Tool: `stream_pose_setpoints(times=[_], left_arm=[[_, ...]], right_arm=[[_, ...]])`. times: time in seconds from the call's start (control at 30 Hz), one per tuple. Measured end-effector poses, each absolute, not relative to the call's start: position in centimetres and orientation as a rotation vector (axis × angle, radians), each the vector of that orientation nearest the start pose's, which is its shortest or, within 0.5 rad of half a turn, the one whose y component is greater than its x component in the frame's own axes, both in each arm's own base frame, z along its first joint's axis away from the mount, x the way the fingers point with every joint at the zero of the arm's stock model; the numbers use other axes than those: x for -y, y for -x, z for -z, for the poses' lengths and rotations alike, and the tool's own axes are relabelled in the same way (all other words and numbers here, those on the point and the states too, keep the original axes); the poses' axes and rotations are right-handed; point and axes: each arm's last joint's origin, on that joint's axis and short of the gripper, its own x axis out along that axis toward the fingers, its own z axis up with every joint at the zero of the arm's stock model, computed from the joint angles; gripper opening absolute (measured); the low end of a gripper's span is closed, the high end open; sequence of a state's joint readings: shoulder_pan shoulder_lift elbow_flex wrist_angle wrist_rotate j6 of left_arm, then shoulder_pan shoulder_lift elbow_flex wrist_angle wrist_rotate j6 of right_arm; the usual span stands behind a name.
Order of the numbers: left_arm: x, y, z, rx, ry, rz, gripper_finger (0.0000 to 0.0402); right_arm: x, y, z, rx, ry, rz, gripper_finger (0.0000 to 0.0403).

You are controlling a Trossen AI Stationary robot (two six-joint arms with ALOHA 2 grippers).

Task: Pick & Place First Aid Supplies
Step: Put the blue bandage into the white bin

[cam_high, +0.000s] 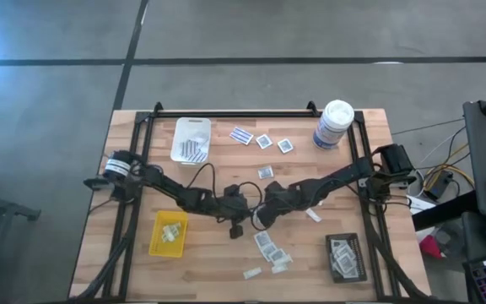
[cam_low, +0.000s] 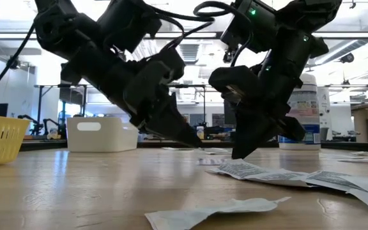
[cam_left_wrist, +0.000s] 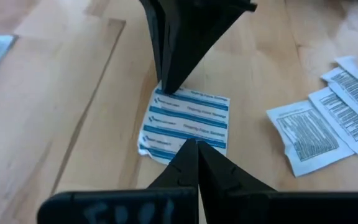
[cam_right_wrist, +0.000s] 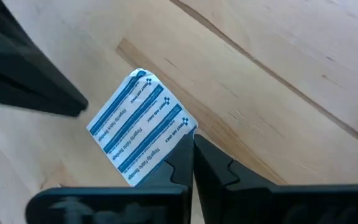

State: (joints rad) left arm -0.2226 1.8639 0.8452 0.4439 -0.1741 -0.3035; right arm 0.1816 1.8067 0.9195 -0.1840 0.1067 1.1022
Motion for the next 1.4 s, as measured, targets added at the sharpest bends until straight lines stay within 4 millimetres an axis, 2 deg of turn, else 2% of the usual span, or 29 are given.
stream_pose_setpoints(times=[0.3,0.6,0.77,1.1,1.4], left_arm=[[7.3,-34.6,-13.6,-0.567,0.139,-0.027,0.0013],[7.2,-34.7,-13.7,-0.575,0.15,-0.035,0.0114],[7.1,-34.6,-13.9,-0.618,0.165,-0.033,0.0145],[6.6,-34.1,-16.9,-0.628,0.248,0.102,0.0149],[6.7,-34.1,-17.3,-0.626,0.316,0.122,0.0149]], right_arm=[[-6.4,-32.3,-13.1,-0.973,-0.772,0.443,0.0008],[-7.4,-32.6,-14.1,-0.956,-0.708,0.366,0.0008],[-8.0,-32.6,-14.6,-0.947,-0.677,0.334,0.0008],[-9.4,-32.2,-15.8,-0.892,-0.576,0.291,0.0008],[-11.1,-33.0,-17.6,-0.822,-0.486,0.239,0.0008]])
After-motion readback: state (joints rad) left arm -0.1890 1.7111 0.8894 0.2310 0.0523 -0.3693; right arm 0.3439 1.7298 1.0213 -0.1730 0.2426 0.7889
